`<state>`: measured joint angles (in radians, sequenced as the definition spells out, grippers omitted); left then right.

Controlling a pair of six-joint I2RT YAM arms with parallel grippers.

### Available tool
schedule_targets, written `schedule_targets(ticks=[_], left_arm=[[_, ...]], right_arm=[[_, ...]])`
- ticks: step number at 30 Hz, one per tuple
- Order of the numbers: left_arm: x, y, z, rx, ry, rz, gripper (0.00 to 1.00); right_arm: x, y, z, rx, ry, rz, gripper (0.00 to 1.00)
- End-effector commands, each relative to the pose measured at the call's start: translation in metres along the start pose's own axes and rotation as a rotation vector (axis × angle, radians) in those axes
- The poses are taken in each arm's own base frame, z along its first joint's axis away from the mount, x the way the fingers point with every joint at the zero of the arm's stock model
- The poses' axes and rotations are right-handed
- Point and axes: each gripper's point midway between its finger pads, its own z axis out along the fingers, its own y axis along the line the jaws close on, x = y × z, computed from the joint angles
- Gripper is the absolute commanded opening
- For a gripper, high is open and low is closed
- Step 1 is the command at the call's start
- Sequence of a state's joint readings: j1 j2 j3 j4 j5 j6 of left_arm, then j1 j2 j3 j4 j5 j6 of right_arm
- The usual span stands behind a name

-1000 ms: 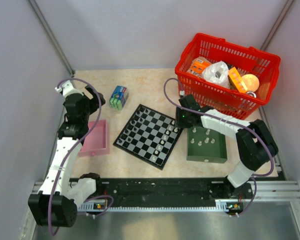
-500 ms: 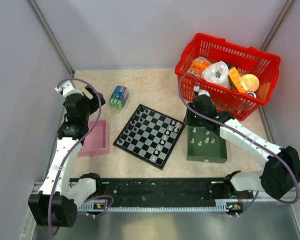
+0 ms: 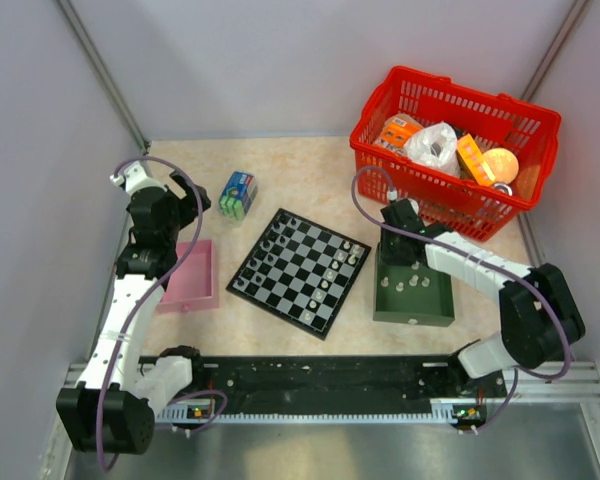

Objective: Set up the chess pieces on the board

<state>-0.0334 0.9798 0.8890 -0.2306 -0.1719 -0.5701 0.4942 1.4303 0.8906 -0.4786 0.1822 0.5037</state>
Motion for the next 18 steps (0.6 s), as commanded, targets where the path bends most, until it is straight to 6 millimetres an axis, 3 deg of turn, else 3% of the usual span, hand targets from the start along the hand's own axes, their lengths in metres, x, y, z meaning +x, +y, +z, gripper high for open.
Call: schedule_targets(ticks=[1, 18], left_arm=[[-0.013, -0.005, -0.001, 0.027, -0.049, -0.011, 0.99], [-0.014, -0.006, 0.001, 0.026, -0.048, -0.010, 0.99]], right_arm=[[-0.012, 0.001, 0.010, 0.013, -0.024, -0.011, 0.33], [-0.020, -0.010, 0.027, 0.080, -0.037, -0.039, 0.30]])
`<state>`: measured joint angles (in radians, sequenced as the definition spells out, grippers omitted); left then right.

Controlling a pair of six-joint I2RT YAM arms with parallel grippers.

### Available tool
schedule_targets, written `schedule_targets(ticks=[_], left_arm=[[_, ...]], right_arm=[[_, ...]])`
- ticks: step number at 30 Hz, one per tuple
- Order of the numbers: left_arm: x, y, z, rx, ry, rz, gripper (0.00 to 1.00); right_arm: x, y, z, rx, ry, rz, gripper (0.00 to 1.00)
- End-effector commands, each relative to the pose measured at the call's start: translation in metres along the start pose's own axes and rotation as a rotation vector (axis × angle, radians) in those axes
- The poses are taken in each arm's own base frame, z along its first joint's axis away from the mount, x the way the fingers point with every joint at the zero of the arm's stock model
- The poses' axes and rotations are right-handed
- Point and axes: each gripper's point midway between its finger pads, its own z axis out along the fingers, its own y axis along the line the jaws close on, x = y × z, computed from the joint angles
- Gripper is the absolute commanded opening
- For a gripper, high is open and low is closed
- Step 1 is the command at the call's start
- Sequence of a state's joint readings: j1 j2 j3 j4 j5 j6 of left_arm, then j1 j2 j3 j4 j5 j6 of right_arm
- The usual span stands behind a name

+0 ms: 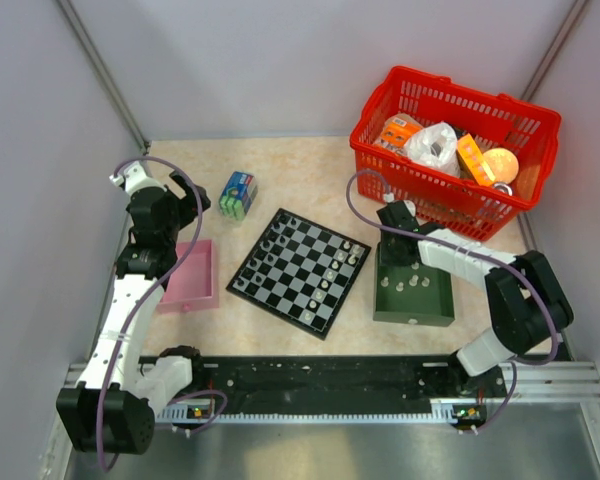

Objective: Set up the chess pieces on the board

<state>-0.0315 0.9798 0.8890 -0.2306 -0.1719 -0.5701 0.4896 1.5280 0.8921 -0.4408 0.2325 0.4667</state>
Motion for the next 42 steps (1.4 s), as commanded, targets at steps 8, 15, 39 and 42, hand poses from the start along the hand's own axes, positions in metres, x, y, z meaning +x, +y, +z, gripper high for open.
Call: schedule_targets(ticks=[8, 15, 39, 42], left_arm=[[-0.013, -0.007, 0.001, 0.031, -0.046, -0.011, 0.99], [-0.014, -0.008, 0.001, 0.033, -0.047, -0.011, 0.99], [-0.012, -0.006, 0.001, 0.030, -0.044, -0.012, 0.99], [-0.012, -0.006, 0.000, 0.032, -0.045, -0.013, 0.99]], right_arm=[[-0.033, 0.005, 0.003, -0.009, -0.088, -0.009, 0.29], [-0.036, 0.004, 0.004, -0.005, -0.104, -0.024, 0.29], [-0.042, 0.001, -0.002, 0.003, -0.124, -0.046, 0.07], [-0.046, 0.002, -0.013, -0.009, -0.133, -0.045, 0.05]])
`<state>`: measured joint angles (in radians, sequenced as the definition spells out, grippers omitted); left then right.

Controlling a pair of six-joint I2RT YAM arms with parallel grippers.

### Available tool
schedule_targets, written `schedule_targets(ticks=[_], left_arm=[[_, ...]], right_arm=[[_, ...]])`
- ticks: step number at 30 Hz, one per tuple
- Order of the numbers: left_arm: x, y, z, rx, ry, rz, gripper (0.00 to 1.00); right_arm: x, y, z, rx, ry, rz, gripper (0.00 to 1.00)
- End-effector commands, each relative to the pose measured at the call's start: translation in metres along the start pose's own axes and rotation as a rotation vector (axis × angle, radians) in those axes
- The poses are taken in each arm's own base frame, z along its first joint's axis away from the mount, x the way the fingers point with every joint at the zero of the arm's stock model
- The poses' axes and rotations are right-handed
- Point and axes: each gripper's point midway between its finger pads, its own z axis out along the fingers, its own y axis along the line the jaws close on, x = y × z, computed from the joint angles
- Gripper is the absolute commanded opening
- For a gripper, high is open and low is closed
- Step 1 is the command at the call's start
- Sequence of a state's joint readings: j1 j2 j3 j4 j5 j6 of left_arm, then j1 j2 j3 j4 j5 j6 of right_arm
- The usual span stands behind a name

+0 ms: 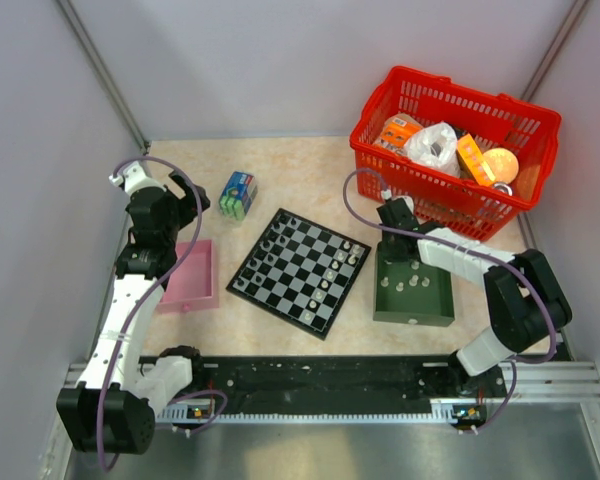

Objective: Set up the chess pieces on the board

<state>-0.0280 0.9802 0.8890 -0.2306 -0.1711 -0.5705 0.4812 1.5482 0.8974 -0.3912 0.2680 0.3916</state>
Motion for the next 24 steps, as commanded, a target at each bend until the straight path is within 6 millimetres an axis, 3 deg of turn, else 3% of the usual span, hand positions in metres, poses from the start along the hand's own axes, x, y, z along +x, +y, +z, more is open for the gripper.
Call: schedule_targets(ticks=[1, 6, 12, 17, 24], left_arm=[[-0.012, -0.007, 0.000, 0.034, -0.042, -0.011, 0.99], [-0.010, -0.008, 0.002, 0.037, -0.039, -0.014, 0.99], [-0.009, -0.009, 0.003, 0.040, -0.035, -0.016, 0.99], [-0.011, -0.009, 0.001, 0.044, -0.039, -0.019, 0.99], [-0.012, -0.009, -0.001, 0.041, -0.043, -0.018, 0.99]], right_arm=[[-0.037, 0.005, -0.025, -0.036, -0.099, 0.018, 0.05], [-0.056, 0.008, -0.063, -0.101, -0.176, 0.045, 0.05], [-0.061, 0.033, -0.096, -0.229, -0.215, 0.054, 0.05], [-0.048, 0.068, -0.098, -0.297, -0.170, 0.008, 0.05], [-0.025, 0.098, -0.081, -0.326, -0.089, -0.050, 0.05]])
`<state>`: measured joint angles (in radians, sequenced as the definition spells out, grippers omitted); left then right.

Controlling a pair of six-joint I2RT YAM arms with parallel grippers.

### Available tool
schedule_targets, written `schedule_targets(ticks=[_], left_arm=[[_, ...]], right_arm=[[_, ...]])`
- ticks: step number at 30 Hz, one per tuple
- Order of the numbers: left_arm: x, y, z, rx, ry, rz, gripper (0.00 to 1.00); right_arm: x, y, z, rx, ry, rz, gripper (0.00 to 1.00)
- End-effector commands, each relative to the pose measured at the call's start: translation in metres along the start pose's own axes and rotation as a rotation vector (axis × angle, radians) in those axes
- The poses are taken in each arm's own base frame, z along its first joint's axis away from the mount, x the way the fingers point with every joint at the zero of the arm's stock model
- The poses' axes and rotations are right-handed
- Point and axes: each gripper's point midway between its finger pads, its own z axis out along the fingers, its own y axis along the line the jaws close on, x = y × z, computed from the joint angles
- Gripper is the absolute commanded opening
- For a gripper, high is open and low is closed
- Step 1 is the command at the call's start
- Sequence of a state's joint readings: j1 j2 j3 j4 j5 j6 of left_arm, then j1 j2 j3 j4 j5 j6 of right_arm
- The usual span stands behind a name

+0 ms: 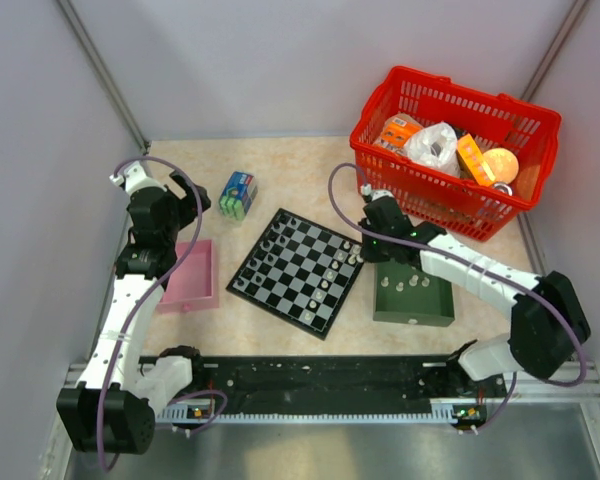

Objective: Set up the chess pieces on the board

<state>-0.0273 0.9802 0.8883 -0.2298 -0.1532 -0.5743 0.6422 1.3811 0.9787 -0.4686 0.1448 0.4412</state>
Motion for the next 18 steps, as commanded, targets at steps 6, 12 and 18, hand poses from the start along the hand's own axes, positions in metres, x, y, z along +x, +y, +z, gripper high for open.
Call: schedule_targets(ticks=[6, 12, 18], left_arm=[[-0.012, -0.005, 0.001, 0.023, -0.049, -0.013, 0.99], [-0.012, -0.004, 0.001, 0.018, -0.050, -0.009, 0.99], [-0.013, -0.005, 0.001, 0.020, -0.055, -0.007, 0.99]], right_arm=[[0.007, 0.039, 0.018, -0.063, 0.055, -0.038, 0.06], [0.010, 0.043, 0.030, -0.059, 0.073, -0.050, 0.06], [0.013, 0.042, 0.040, -0.039, 0.090, -0.062, 0.06]])
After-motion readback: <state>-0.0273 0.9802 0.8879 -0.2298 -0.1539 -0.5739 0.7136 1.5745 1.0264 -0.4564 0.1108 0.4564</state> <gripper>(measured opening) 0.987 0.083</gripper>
